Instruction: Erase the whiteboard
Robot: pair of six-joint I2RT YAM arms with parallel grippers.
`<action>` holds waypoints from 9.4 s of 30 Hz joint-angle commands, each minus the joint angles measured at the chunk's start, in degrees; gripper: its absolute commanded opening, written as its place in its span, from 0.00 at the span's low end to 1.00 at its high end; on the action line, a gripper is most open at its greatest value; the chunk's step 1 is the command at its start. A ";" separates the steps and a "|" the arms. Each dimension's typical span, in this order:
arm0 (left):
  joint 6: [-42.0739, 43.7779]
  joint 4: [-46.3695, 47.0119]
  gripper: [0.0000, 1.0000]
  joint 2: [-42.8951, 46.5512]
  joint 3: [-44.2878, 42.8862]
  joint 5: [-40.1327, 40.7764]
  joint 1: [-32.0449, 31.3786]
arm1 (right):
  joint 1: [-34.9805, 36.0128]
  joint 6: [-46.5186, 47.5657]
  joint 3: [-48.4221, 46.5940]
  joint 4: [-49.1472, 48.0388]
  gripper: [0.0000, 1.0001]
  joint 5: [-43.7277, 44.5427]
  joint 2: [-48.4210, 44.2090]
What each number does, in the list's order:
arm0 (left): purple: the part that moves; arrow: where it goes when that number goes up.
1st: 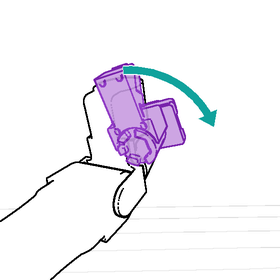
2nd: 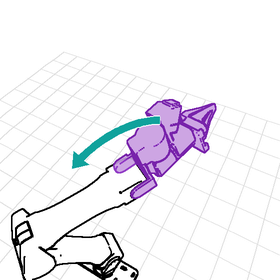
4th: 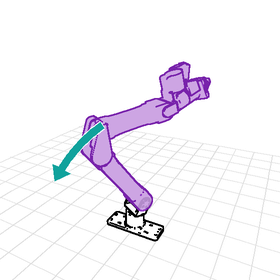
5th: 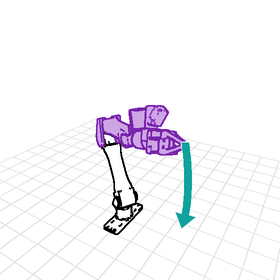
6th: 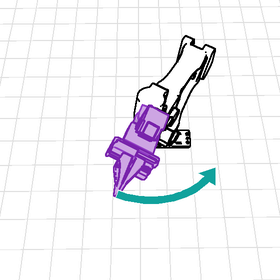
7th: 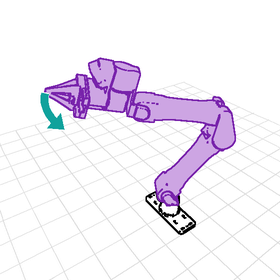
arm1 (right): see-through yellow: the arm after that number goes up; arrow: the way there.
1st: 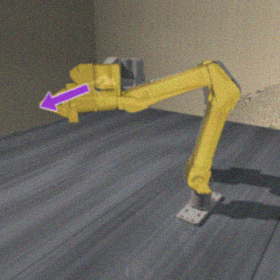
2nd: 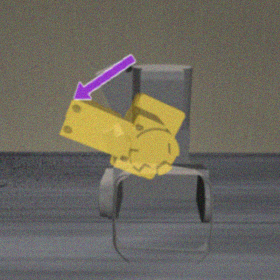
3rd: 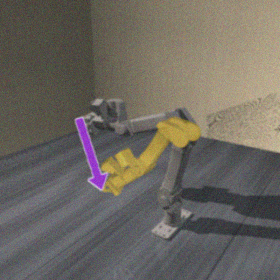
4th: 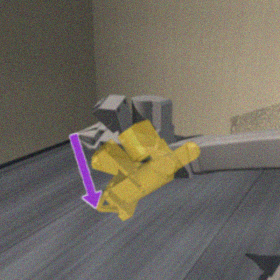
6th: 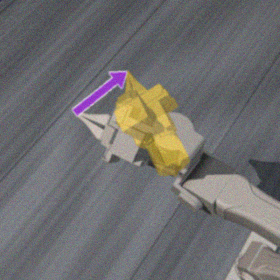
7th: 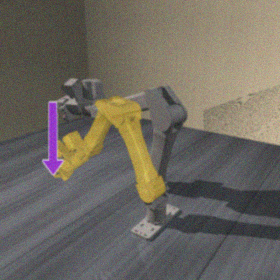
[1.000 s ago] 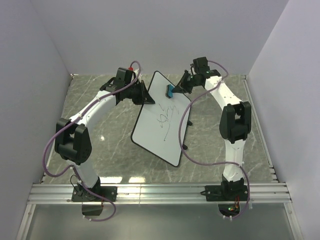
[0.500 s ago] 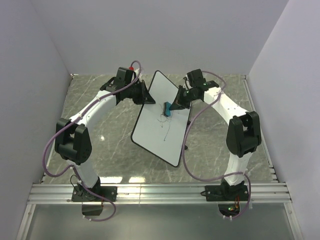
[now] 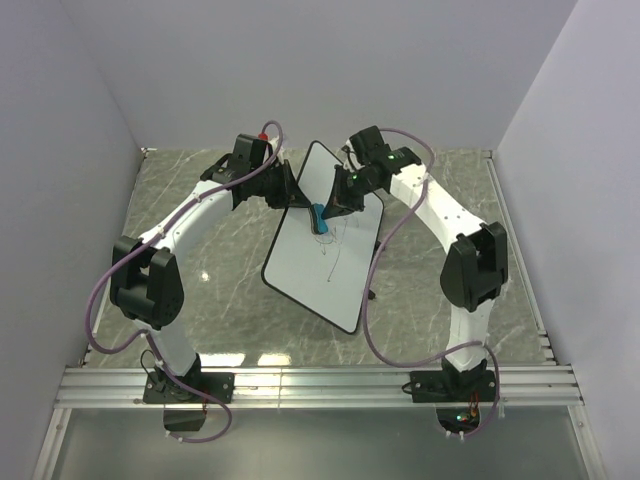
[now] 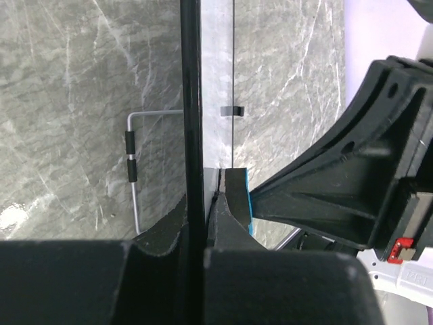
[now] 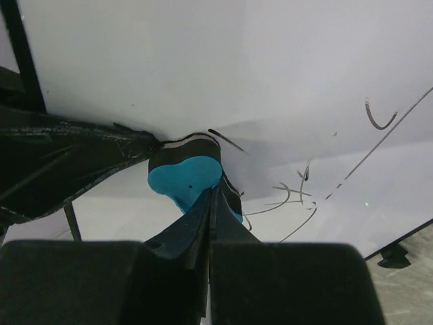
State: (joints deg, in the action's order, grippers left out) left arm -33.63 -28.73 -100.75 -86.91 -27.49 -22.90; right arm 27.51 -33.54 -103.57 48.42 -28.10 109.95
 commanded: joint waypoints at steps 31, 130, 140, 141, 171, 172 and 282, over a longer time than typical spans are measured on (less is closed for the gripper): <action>15.52 -10.73 0.00 -3.84 5.00 11.05 -6.64 | 2.01 5.06 6.71 1.85 0.00 4.98 -4.20; 15.08 -9.50 0.00 -2.87 5.53 9.47 -6.55 | 0.79 8.58 36.15 11.87 0.94 40.05 -10.28; 14.91 -8.97 0.00 -1.82 6.76 9.20 -6.55 | 0.36 7.35 35.54 8.71 0.94 41.90 -4.67; 14.91 -8.97 0.00 -1.99 6.76 9.20 -6.55 | 0.27 7.35 34.76 8.44 0.94 42.33 -4.14; 14.99 -12.23 0.00 -4.10 3.59 11.05 -6.64 | -5.18 9.11 37.48 1.41 0.51 28.01 -8.27; 14.99 -12.14 0.00 -3.93 3.68 11.05 -6.64 | -5.18 8.93 37.48 1.06 0.50 28.01 -7.57; 14.38 -10.29 0.00 1.52 8.34 10.08 -7.78 | 13.27 4.09 34.32 -17.40 0.00 9.90 -21.97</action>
State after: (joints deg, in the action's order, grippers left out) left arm -32.25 -30.22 -94.59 -82.39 -25.41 -26.06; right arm 35.11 -30.61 -66.41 31.94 -13.15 88.33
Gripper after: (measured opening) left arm 0.080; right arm 0.375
